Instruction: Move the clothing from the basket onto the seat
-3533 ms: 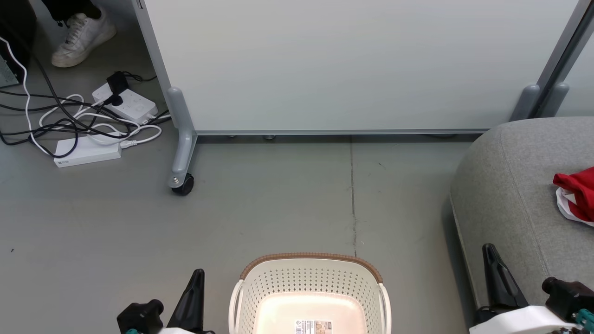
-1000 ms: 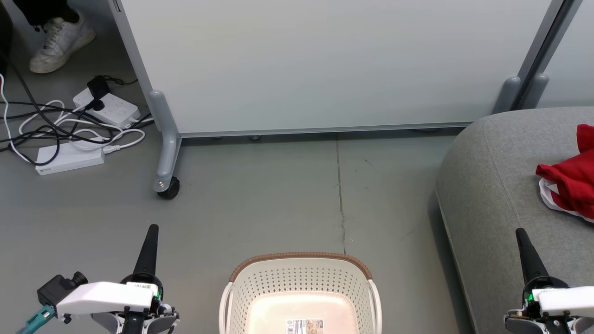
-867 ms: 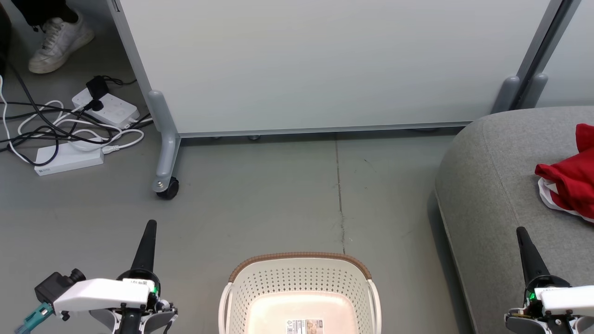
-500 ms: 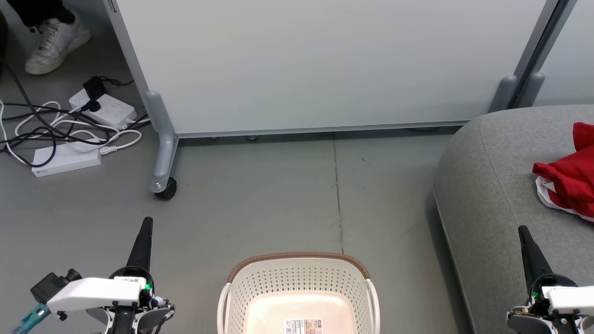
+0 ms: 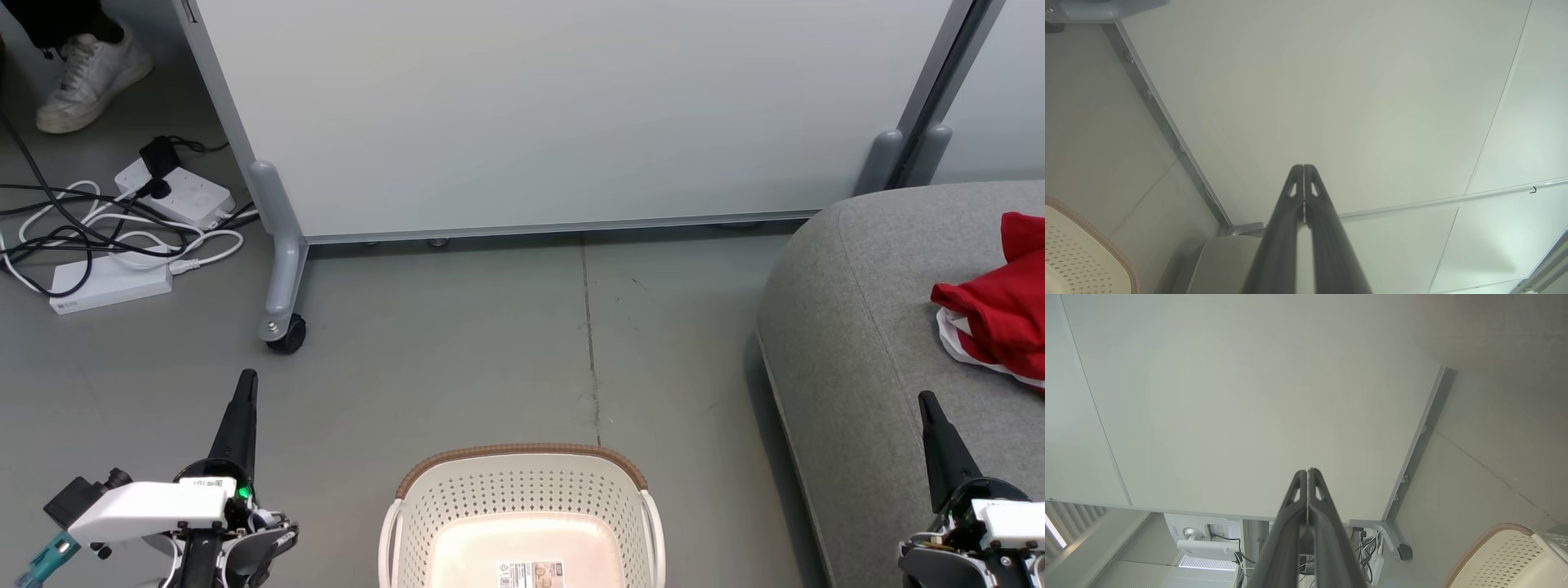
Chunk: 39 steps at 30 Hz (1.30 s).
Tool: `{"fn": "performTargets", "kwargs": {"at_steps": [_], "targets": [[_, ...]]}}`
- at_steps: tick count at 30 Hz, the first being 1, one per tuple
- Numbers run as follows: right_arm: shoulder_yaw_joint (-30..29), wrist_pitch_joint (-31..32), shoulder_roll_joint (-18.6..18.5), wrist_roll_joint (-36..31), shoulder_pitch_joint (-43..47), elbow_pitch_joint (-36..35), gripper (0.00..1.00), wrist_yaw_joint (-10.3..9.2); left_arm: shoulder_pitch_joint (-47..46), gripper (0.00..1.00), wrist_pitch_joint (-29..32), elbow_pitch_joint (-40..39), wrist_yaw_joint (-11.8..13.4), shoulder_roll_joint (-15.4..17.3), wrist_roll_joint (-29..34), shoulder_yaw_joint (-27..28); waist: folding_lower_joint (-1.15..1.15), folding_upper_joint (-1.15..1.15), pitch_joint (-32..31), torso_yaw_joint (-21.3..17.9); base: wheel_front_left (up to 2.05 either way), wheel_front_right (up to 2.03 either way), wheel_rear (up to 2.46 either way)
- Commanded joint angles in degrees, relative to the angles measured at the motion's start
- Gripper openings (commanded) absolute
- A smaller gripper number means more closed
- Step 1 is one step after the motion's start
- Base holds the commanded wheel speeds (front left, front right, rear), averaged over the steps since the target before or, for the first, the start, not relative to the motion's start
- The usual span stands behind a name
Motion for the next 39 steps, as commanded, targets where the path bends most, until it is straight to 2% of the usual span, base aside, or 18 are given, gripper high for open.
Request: {"fn": "performTargets", "kwargs": {"at_steps": [1, 13, 39], "targets": [[-0.2, 0.4, -0.6, 1.0, -0.9, -0.4, 0.00, 0.13, -1.1, 0.00, 0.3, -0.4, -0.4, 0.3, -0.9, 0.3, 0.00, 0.00, 0.0, 0.0, 0.00, 0.00, 0.00], [-0.8, 1.6, -0.6, 5.4, -1.0, -0.5, 0.00, 0.14, -1.6, 0.00, 1.5, -0.5, -1.0, 0.3, -5.2, 1.3, 0.00, 0.00, 0.1, -0.4, 0.00, 0.00, 0.00], [-0.7, 1.5, -0.6, 5.1, -0.8, -0.4, 0.00, 0.14, -1.4, 0.00, 1.6, -0.4, -1.0, 0.1, -4.7, 1.5, 0.00, 0.00, 0.1, -0.4, 0.00, 0.00, 0.00]]}}
